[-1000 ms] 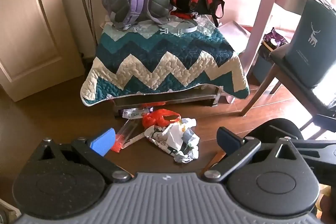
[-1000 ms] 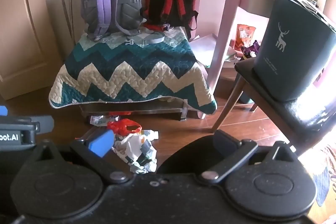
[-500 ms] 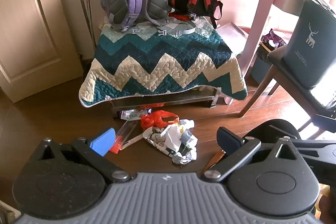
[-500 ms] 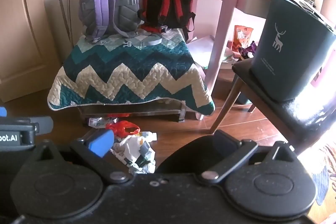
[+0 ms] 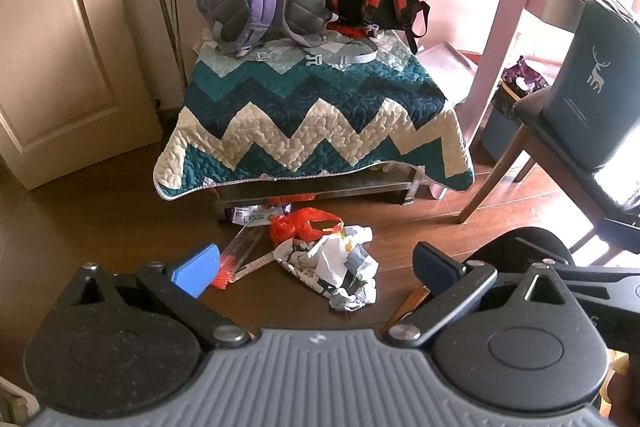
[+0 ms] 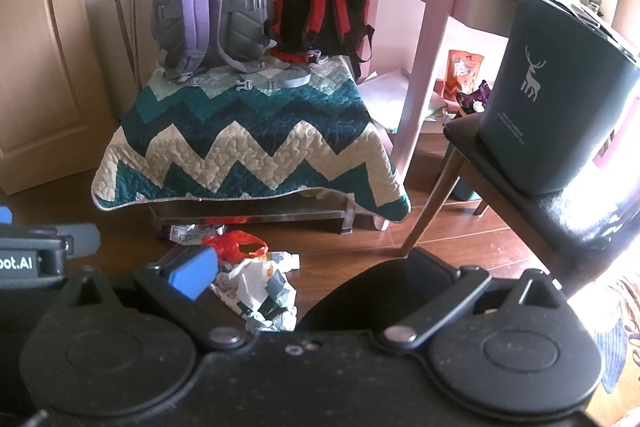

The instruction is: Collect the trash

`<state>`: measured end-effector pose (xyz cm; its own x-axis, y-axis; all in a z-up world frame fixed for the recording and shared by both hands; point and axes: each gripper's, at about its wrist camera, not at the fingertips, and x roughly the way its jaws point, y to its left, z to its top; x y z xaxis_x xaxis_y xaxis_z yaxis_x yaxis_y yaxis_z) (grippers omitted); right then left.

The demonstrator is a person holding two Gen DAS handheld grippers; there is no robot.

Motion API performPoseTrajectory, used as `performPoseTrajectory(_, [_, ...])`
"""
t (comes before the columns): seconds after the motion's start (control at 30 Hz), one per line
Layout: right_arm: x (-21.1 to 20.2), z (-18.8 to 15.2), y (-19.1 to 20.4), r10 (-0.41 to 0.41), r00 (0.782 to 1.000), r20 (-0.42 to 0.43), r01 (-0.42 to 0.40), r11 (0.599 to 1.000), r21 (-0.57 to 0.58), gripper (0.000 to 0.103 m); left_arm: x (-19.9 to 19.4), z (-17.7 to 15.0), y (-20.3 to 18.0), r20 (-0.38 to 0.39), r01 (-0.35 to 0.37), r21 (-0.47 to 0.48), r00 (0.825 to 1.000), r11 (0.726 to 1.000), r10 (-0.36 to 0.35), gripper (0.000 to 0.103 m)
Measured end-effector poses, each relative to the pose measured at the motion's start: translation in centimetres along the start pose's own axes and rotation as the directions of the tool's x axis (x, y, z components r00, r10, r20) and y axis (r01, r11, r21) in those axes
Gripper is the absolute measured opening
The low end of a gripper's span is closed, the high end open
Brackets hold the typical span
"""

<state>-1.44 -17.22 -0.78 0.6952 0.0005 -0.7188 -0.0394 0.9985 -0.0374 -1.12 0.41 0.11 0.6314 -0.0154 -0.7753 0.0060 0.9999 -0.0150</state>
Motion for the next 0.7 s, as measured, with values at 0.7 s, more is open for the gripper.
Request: performPoseTrajectory(0.7, [-0.04, -0.07, 0.13, -0.005, 1.0, 0.003, 0.005, 1.0, -0.002, 0.101, -0.36, 0.43, 0.24, 0.025, -0.016, -0.003, 1.0, 1.0, 0.016, 0.103])
